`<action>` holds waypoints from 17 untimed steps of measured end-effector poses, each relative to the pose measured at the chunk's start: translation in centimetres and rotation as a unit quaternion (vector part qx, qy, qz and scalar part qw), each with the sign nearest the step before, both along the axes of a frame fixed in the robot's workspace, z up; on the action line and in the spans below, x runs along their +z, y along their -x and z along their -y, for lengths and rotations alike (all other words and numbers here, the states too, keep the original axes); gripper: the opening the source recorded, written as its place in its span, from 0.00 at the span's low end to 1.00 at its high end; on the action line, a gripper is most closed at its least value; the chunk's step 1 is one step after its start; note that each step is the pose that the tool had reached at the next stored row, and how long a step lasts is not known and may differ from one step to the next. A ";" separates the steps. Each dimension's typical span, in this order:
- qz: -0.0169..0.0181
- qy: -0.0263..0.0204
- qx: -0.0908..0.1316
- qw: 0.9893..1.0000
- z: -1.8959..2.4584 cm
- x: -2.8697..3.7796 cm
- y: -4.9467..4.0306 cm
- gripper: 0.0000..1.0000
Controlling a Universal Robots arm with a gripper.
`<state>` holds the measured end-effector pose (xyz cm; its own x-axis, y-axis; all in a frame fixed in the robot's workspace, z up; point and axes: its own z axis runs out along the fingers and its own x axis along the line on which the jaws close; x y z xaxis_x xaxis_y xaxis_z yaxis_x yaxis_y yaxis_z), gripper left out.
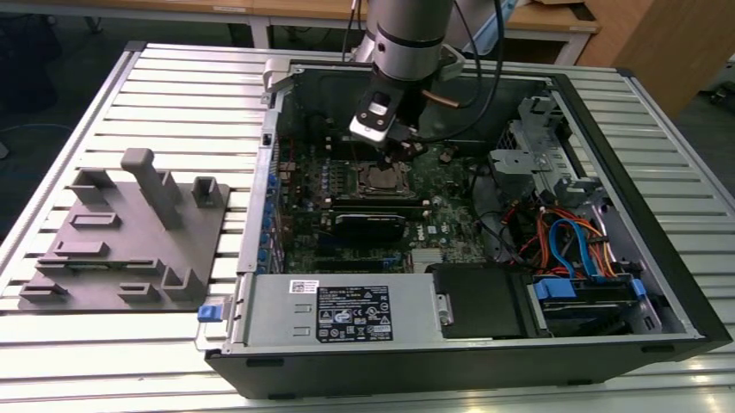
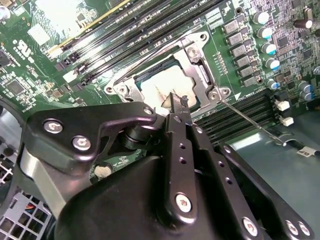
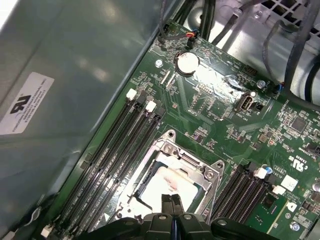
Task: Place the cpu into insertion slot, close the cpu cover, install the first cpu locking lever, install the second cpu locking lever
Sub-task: 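Install the first cpu locking lever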
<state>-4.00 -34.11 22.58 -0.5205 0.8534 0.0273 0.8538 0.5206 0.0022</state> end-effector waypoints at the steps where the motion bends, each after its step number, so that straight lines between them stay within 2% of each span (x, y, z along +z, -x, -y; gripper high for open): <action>1: 0.000 0.000 0.004 1.000 0.00 0.00 0.00 0.10; 17: 0.000 0.000 0.038 0.999 0.14 0.00 0.27 0.10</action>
